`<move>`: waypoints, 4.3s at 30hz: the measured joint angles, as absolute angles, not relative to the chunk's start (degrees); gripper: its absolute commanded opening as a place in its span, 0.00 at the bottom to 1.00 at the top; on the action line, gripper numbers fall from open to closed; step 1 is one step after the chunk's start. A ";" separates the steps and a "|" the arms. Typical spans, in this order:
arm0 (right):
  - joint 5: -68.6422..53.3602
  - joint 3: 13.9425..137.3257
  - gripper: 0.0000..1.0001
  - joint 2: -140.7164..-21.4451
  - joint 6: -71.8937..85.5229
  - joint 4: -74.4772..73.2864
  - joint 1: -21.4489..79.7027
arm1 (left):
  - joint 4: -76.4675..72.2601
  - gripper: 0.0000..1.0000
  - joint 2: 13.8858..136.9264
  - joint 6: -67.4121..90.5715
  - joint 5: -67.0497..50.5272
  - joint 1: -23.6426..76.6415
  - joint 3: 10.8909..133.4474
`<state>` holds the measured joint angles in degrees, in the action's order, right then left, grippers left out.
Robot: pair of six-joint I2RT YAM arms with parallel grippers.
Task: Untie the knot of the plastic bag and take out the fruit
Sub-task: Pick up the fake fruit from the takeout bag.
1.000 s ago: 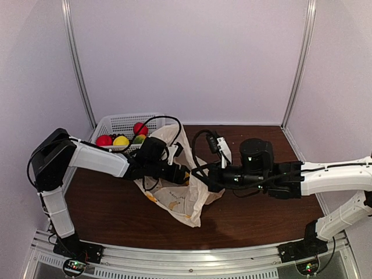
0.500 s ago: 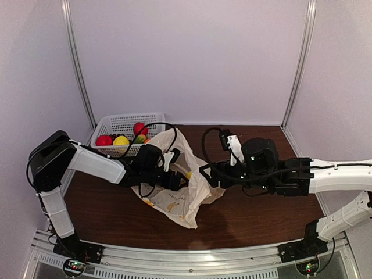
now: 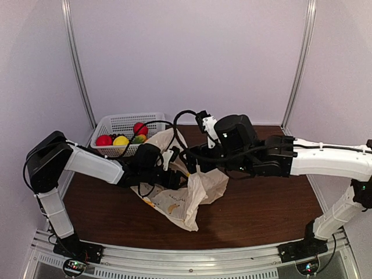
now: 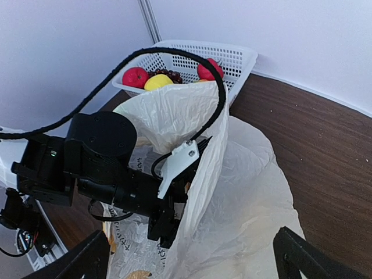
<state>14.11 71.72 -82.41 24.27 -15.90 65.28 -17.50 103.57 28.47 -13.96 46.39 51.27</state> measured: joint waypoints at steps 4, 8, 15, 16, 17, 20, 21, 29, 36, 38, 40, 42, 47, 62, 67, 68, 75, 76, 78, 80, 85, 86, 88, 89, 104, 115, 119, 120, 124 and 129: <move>16.19 76.77 0.99 -89.65 23.94 -20.10 65.25 | -17.52 0.73 103.55 28.47 -13.58 46.50 51.27; 16.69 77.32 0.99 -94.59 24.91 -23.29 63.70 | -17.56 0.73 103.48 28.47 -12.84 46.50 50.98; 15.33 70.04 0.97 -95.11 27.46 -22.98 56.86 | -18.11 0.73 102.63 28.88 -11.92 46.59 47.53; 14.79 68.49 0.93 -95.11 27.70 -22.35 55.92 | -18.22 0.73 102.63 28.95 -11.81 46.63 47.11; 14.04 66.94 0.89 -95.13 27.92 -21.67 55.05 | -18.28 0.73 102.63 29.06 -11.73 46.72 46.54; 11.46 62.94 0.73 -95.15 28.84 -19.18 53.08 | -18.65 0.73 102.61 29.17 -11.57 47.05 45.08; 10.70 61.93 0.69 -95.15 28.82 -18.15 52.77 | -18.83 0.74 102.59 29.21 -11.55 47.24 44.58; 4.49 59.40 0.15 -95.29 27.99 -10.17 52.58 | -19.70 0.76 100.33 29.23 -11.55 47.68 44.03; 1.54 56.21 0.00 -95.24 27.38 -5.32 52.29 | -19.84 0.78 100.18 29.21 -11.14 47.00 46.37; 1.15 55.16 0.00 -95.11 27.38 -4.69 52.18 | -19.86 0.78 100.22 29.12 -11.16 46.50 47.09; 0.60 54.26 0.00 -94.89 27.40 -3.95 52.10 | -19.88 0.78 100.66 28.88 -11.38 45.98 48.36; -0.14 53.56 0.00 -94.63 27.44 -3.11 52.03 | -20.14 0.79 101.54 28.47 -11.68 45.47 50.13; -1.65 52.53 0.00 -93.69 27.81 -1.32 51.96 | -20.71 0.78 103.70 27.68 -12.93 44.42 52.80; -4.27 51.70 0.00 -93.51 28.95 2.26 51.40 | -20.97 0.53 110.61 28.69 -13.63 44.18 57.14; -4.54 51.70 0.00 -93.51 28.95 2.52 51.37 | -20.93 0.53 112.03 29.12 -13.72 44.18 58.28; -4.56 51.70 0.00 -93.51 28.95 2.55 51.37 | -20.93 0.55 112.12 29.12 -13.78 44.18 58.43; -5.19 51.70 0.00 -93.51 28.95 3.05 51.37 | -21.26 0.70 112.53 29.02 -16.71 44.18 58.87; -5.30 51.70 0.00 -93.51 28.95 3.16 51.37 | -21.28 0.71 112.86 29.02 -17.17 44.18 59.22; -5.43 51.70 0.00 -93.51 28.95 3.31 51.37 | -21.37 0.73 113.67 28.99 -18.02 44.18 60.10; -5.54 51.70 0.00 -93.51 28.95 3.36 51.37 | -21.43 0.75 114.76 28.97 -18.85 44.18 61.08; -5.63 51.70 0.00 -93.51 28.95 3.53 51.37 | -21.39 0.78 116.66 28.88 -20.47 44.21 62.76; -5.63 51.70 0.00 -93.54 28.95 3.60 51.37 | -21.37 0.79 116.95 28.88 -20.67 44.29 63.16; -5.65 51.70 0.00 -93.54 28.95 3.73 51.37 | -21.39 0.79 117.67 28.88 -20.91 44.38 64.10; -5.65 51.70 0.00 -93.54 28.95 3.75 51.37 | -21.39 0.79 118.06 28.88 -20.99 44.47 64.49; -6.02 51.70 0.00 -93.54 28.95 4.19 51.35 | -24.08 0.53 120.14 30.61 -22.81 45.01 66.04; -5.98 51.68 0.00 -93.47 28.99 4.36 51.33 | -23.86 0.44 114.63 31.55 -19.49 45.06 60.64; -5.98 51.66 0.00 -92.99 29.02 4.49 51.11 | -23.66 0.43 106.21 31.83 -16.47 45.08 54.92; -5.98 51.66 0.00 -92.90 29.02 4.54 51.05 | -23.66 0.43 104.01 31.90 -15.88 45.06 53.76; -5.98 51.37 0.00 -92.49 29.06 4.56 50.85 | -23.40 0.43 97.80 31.92 -13.91 45.06 50.92; -5.98 50.74 0.00 -92.23 29.43 4.56 50.76 | -20.84 0.43 93.32 31.90 -10.57 45.06 47.62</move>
